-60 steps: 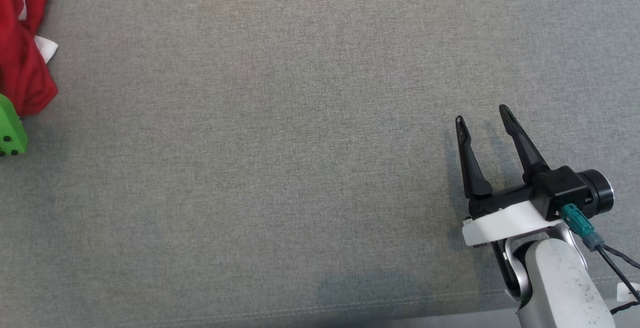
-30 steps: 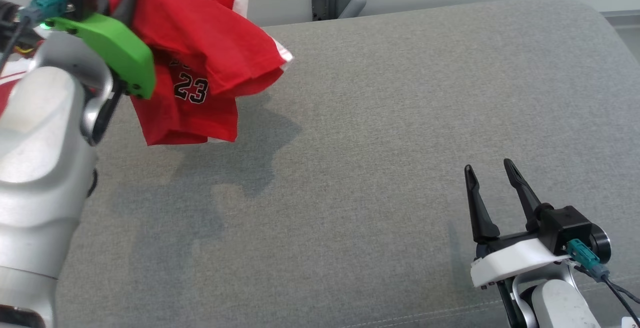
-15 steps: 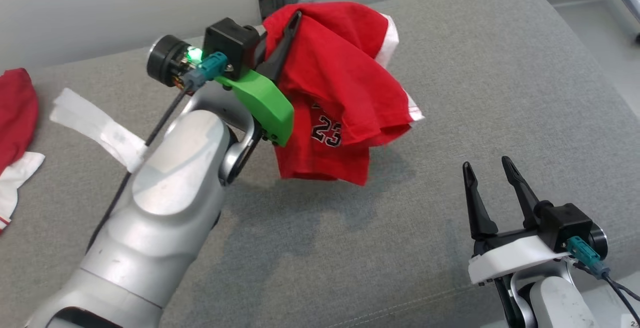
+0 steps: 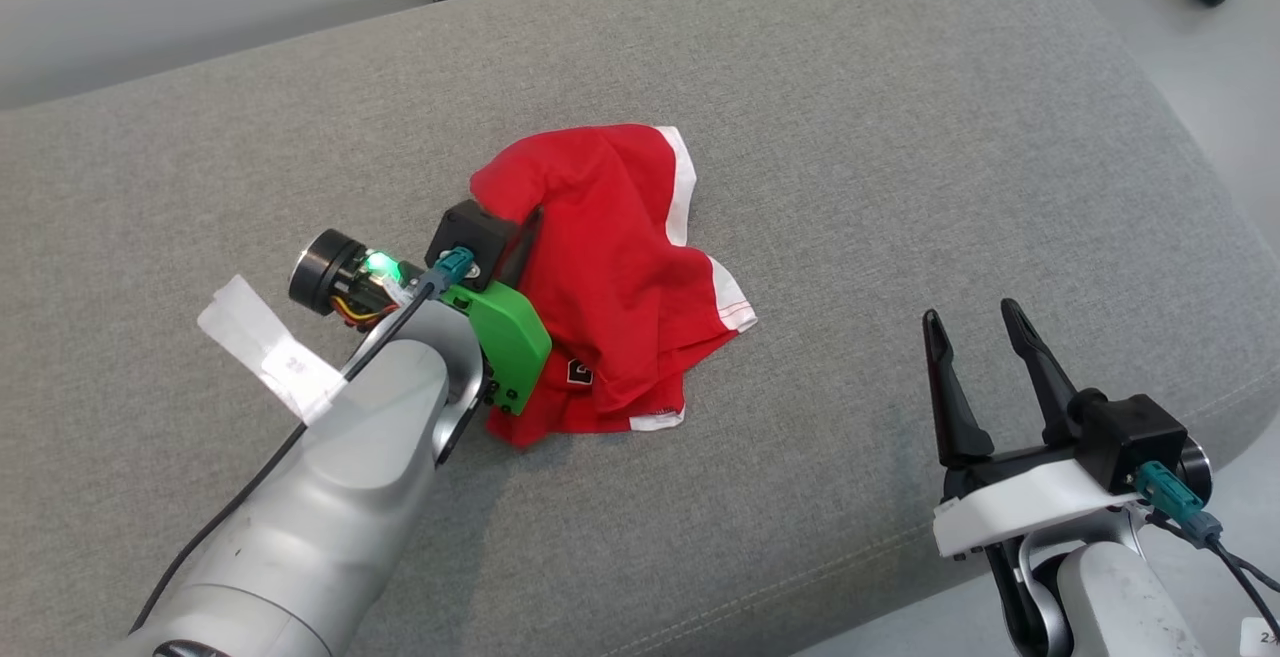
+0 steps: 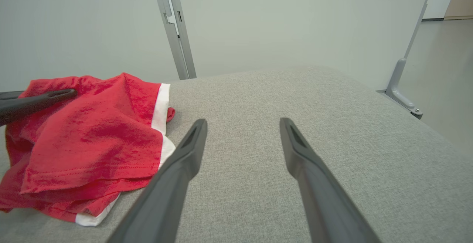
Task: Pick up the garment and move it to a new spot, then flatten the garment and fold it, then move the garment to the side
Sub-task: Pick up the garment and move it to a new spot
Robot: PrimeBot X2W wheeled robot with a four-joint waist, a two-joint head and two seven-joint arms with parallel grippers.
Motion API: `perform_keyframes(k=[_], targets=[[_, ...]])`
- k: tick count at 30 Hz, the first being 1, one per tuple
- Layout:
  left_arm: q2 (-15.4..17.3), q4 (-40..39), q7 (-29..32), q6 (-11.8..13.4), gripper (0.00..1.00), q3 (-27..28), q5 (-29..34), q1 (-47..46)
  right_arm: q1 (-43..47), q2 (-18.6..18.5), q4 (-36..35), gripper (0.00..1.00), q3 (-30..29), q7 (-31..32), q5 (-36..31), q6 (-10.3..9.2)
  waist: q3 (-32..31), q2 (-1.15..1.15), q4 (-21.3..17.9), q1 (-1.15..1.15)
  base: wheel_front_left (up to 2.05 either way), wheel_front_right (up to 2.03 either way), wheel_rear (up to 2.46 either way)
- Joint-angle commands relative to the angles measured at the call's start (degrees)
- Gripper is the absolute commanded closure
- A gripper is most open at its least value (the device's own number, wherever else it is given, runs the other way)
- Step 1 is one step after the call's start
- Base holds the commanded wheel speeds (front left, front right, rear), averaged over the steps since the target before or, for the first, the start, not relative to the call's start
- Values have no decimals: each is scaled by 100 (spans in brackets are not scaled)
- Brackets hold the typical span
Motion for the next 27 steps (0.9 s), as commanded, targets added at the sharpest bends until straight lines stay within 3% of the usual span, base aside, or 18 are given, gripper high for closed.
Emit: perform_keyframes(k=[1,6,7,8,9,18,27], targets=[[8,63,-48,46,100,38,-33,17,-16,-13,-17,0,11,-17,20,-2,61,54,-56,0,0,0,0],[-23,594,-171,207,100,157,-148,65,12,-13,-13,0,2,-17,1,-2,65,54,-52,0,0,0,0],[-39,664,-190,237,70,190,-183,85,5,-13,-12,0,-3,-17,-4,-2,67,54,-40,0,0,0,0],[-55,707,-219,264,52,219,-208,103,-7,-13,-16,0,-14,-17,-3,-2,69,54,-23,0,0,0,0],[-70,727,-226,284,0,256,-229,109,-17,-13,-22,0,-30,-17,-4,-2,65,54,3,0,0,0,0],[-138,367,-267,290,0,610,-421,349,95,-14,29,0,-138,-17,-73,-2,-231,54,303,0,0,0,0],[-8,-735,-262,473,0,1277,-349,1241,311,-14,24,0,-306,-17,-203,-2,-669,54,656,0,0,0,0]])
